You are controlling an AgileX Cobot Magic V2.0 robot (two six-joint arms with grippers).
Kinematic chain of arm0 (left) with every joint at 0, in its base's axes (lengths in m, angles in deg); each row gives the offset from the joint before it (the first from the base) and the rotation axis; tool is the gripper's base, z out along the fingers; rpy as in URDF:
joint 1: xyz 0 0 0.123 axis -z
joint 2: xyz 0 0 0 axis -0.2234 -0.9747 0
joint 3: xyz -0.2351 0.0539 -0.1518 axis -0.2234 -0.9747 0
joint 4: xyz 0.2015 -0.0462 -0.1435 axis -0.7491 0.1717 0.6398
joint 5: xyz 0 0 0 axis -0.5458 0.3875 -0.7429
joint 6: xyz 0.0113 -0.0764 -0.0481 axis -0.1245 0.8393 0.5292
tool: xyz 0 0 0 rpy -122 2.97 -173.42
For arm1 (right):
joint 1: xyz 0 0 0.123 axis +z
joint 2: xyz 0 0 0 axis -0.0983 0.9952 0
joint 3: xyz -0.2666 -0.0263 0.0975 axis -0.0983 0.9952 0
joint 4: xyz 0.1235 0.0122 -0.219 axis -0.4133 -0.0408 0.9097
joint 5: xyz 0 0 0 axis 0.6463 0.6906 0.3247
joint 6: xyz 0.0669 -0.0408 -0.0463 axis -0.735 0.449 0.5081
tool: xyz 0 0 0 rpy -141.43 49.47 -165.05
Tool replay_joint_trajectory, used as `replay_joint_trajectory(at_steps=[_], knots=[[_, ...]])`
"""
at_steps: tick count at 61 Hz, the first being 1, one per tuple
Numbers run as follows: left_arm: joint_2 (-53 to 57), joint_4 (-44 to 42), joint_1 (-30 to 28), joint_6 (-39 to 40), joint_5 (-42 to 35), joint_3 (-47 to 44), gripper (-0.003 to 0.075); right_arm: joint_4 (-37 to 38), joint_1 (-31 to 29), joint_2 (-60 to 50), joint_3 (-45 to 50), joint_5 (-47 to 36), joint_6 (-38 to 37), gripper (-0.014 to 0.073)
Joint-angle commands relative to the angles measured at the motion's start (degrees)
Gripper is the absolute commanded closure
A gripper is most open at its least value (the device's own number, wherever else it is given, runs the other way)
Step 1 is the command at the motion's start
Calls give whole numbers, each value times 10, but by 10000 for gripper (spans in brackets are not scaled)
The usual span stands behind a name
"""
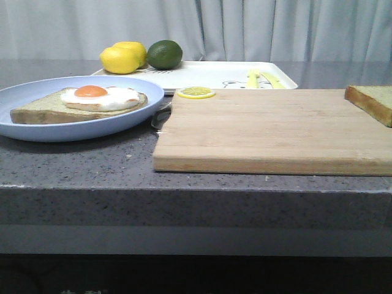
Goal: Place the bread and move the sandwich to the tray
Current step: 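Grasp the bread slice edge with the right gripper and lift it, then carry the bread with the right gripper over the egg-topped slice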
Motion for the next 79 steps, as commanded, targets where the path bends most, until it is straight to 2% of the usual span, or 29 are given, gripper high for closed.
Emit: replay_joint_trajectory(at_steps=[1,13,17,26,42,63,71,79], knots=[[-2,6,4,5,-44,22,178,-32,-5,-11,-20,12,26,-49],[-2,6,4,5,-45,22,178,-90,-5,-5,-20,33,61,-46],[-2,6,4,5,-45,22,178,-92,-5,-5,-20,37,61,-11],[-2,6,4,5,-45,22,178,-92,-5,-2,-20,41,61,203],[-2,6,4,5,-45,22,178,-100,-5,2,-20,68,61,664],[-2,6,4,5,-46,22,178,-191,-5,-56,-43,101,58,654],[-2,6,4,5,-45,22,178,-285,-4,-91,-46,112,51,654],[-2,6,4,5,-45,22,178,-416,24,-100,-46,144,51,654]])
